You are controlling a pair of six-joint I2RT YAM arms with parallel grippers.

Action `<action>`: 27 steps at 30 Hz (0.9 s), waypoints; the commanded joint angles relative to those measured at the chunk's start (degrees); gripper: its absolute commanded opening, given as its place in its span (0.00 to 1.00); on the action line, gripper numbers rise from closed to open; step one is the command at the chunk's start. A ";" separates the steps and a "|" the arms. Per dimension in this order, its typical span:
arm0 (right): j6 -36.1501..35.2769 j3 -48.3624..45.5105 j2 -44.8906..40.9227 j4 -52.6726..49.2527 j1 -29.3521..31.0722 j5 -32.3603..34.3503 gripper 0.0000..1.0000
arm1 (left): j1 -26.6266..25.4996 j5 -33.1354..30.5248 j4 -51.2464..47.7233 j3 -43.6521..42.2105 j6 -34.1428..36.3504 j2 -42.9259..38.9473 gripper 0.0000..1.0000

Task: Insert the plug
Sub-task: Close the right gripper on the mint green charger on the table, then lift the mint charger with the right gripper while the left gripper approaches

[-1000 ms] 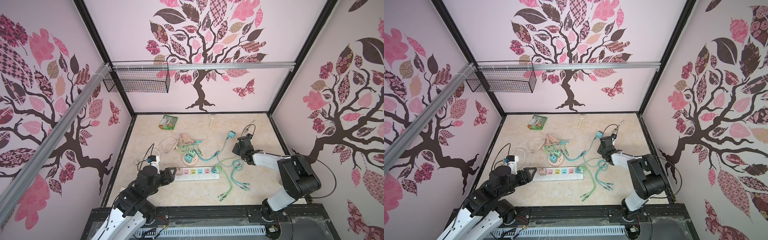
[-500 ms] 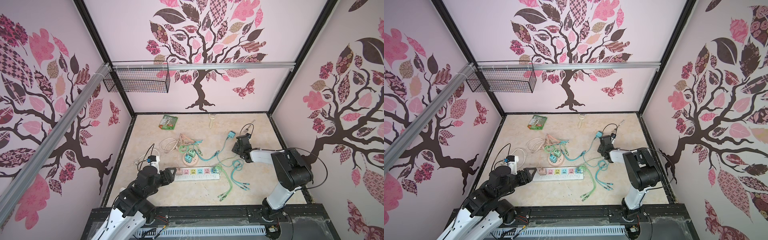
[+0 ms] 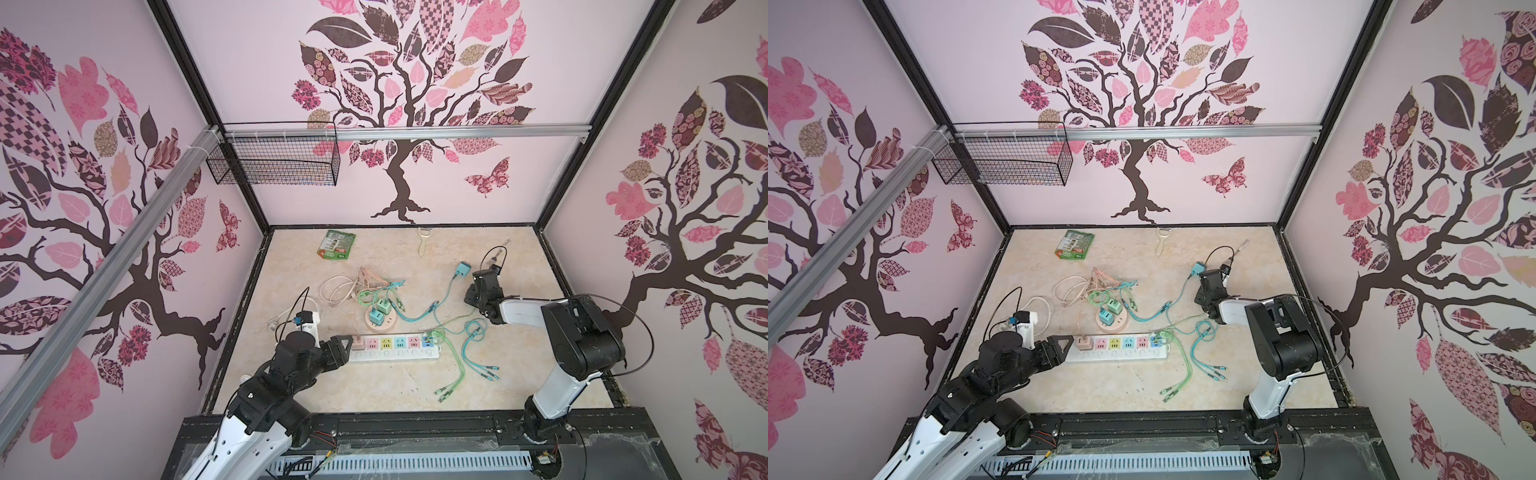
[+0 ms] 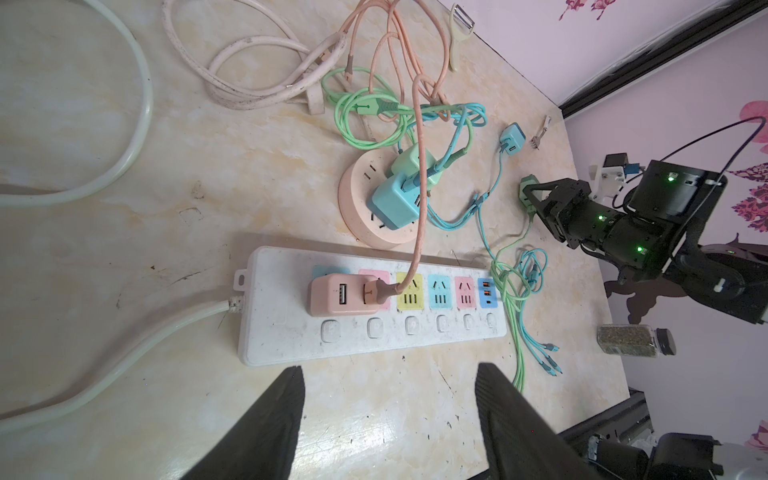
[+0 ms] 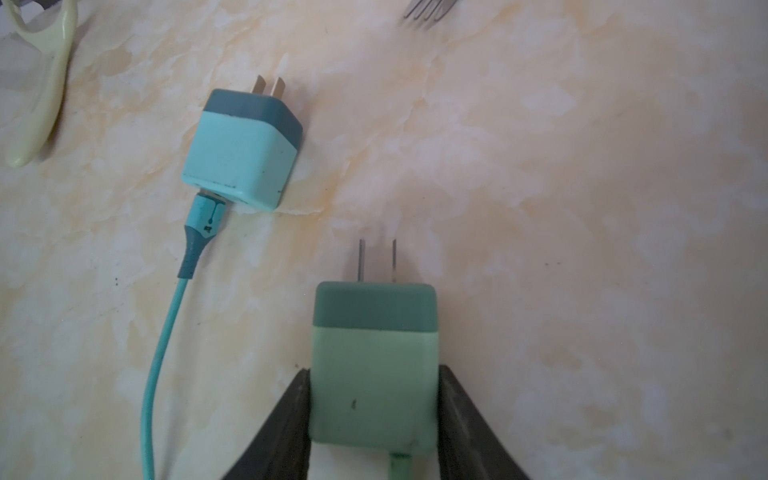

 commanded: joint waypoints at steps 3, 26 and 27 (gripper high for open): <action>-5.08 -0.50 -2.85 0.16 -0.35 -3.27 0.37 | -0.03 -0.11 -0.01 2.17 0.42 0.34 0.69; -27.47 2.03 -30.31 -8.91 2.80 -21.48 0.28 | -0.01 18.79 11.90 3.44 1.87 4.29 0.71; -28.66 1.60 -31.75 -8.88 3.99 -21.90 0.28 | -0.05 19.78 12.72 3.45 1.91 4.92 0.71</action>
